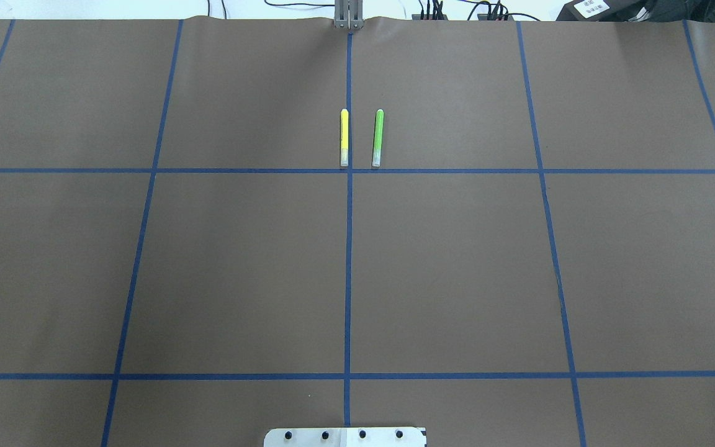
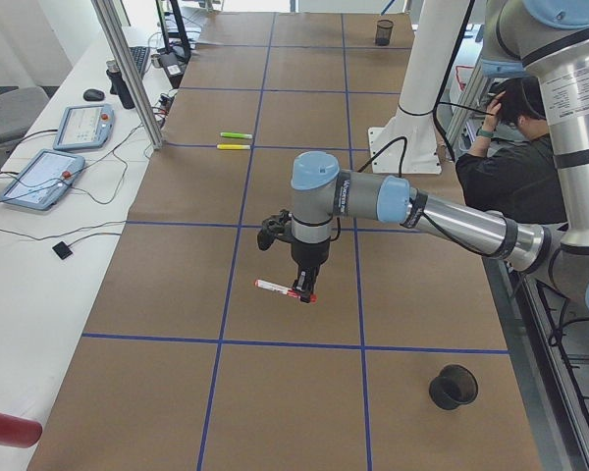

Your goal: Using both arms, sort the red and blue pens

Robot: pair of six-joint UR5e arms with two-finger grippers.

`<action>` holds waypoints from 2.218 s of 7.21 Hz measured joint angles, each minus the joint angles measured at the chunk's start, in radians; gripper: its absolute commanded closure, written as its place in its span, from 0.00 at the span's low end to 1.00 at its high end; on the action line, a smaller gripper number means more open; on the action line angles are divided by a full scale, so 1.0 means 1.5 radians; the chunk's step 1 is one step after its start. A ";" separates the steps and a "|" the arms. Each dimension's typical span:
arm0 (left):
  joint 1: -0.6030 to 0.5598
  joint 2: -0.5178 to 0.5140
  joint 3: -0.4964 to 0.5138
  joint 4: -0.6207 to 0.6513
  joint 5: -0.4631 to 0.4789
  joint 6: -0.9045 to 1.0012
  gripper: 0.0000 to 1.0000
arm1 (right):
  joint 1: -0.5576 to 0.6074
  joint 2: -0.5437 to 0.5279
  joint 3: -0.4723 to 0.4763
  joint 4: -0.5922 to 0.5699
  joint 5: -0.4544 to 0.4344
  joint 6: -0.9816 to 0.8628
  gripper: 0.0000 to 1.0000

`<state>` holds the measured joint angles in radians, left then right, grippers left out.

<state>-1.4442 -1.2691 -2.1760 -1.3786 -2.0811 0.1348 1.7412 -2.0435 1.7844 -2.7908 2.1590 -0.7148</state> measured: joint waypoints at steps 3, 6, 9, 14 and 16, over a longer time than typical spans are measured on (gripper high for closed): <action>-0.002 0.001 -0.004 0.000 0.000 0.002 1.00 | 0.000 0.000 -0.030 0.001 0.019 -0.002 0.72; -0.005 0.007 -0.010 0.001 0.000 0.003 1.00 | 0.000 0.000 -0.055 0.005 0.023 -0.004 0.01; -0.006 0.008 -0.009 0.001 -0.001 0.004 1.00 | 0.000 0.020 -0.066 0.016 0.019 -0.006 0.01; -0.023 0.049 0.041 0.019 -0.003 0.004 1.00 | 0.000 0.145 -0.068 0.261 -0.021 0.157 0.01; -0.065 0.080 0.087 0.026 -0.005 0.006 1.00 | 0.000 0.218 -0.068 0.343 -0.022 0.270 0.01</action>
<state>-1.5417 -1.1487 -2.0452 -1.3395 -2.0885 0.1434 1.7408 -1.7164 1.6817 -2.2760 2.1256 -0.3105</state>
